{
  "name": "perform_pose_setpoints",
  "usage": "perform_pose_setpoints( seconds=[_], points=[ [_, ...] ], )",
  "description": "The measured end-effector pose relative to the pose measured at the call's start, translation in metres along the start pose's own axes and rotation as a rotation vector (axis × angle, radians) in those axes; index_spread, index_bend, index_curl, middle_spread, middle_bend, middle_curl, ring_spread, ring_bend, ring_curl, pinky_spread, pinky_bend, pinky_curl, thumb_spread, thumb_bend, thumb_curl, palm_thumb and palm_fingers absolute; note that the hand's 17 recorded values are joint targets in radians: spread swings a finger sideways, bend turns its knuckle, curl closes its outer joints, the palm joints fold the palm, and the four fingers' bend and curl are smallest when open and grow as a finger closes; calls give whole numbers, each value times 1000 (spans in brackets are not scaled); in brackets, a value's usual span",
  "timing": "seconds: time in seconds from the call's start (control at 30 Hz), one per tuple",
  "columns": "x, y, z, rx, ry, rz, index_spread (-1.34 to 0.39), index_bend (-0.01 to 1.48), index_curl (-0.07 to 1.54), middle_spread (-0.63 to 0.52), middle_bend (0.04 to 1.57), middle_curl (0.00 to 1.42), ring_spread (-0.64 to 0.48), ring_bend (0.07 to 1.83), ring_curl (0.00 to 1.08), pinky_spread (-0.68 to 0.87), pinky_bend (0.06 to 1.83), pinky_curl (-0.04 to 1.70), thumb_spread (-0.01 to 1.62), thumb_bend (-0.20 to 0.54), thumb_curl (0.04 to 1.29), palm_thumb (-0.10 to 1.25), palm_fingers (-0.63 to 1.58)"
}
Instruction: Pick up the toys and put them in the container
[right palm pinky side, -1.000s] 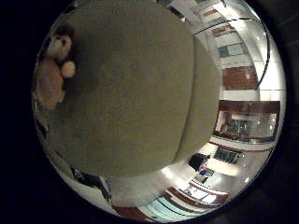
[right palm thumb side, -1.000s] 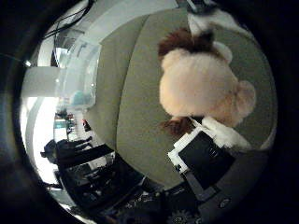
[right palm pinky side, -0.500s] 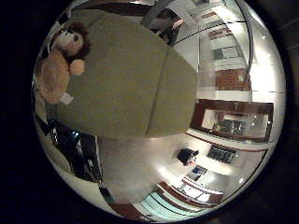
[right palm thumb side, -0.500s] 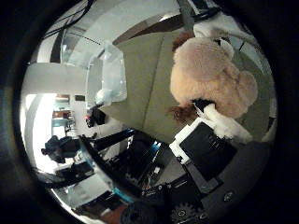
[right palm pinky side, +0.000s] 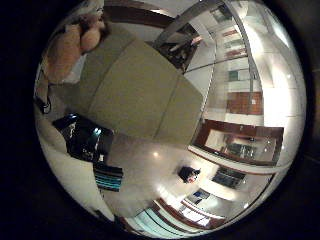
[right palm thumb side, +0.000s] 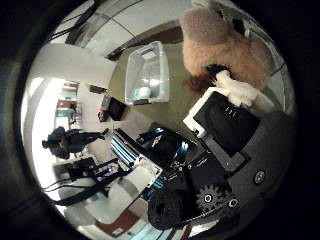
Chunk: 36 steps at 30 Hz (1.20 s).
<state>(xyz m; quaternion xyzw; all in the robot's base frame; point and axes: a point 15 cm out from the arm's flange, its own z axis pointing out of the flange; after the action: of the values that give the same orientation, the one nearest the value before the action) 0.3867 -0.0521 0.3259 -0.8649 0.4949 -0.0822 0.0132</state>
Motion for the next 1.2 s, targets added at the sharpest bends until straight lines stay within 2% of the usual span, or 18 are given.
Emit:
perform_pose_setpoints(
  seconds=[0.17, 0.3, 0.63, 0.93, 1.2],
  points=[
    [-59, -28, -24, 35, -14, -65, -432, 510, 804, -441, 724, 890, -368, 1081, 649, -379, 1309, 464, 507, -26, 729, 1019, 890],
    [-110, -49, -39, 68, -27, -114, -433, 574, 878, -436, 794, 976, -363, 1137, 720, -342, 1363, 538, 495, -25, 747, 1022, 821],
    [-214, -105, -98, 139, -67, -196, -419, 703, 978, -409, 907, 1074, -357, 1202, 818, -331, 1383, 682, 455, -24, 784, 1033, 716],
    [-298, -143, -65, 118, -105, -259, -412, 749, 997, -384, 950, 1090, -356, 1225, 854, -343, 1349, 773, 445, -27, 794, 1031, 678],
    [-325, -183, -26, 106, -110, -270, -402, 770, 1000, -373, 965, 1089, -342, 1235, 868, -359, 1324, 835, 443, -26, 806, 1033, 662]
  ],
)
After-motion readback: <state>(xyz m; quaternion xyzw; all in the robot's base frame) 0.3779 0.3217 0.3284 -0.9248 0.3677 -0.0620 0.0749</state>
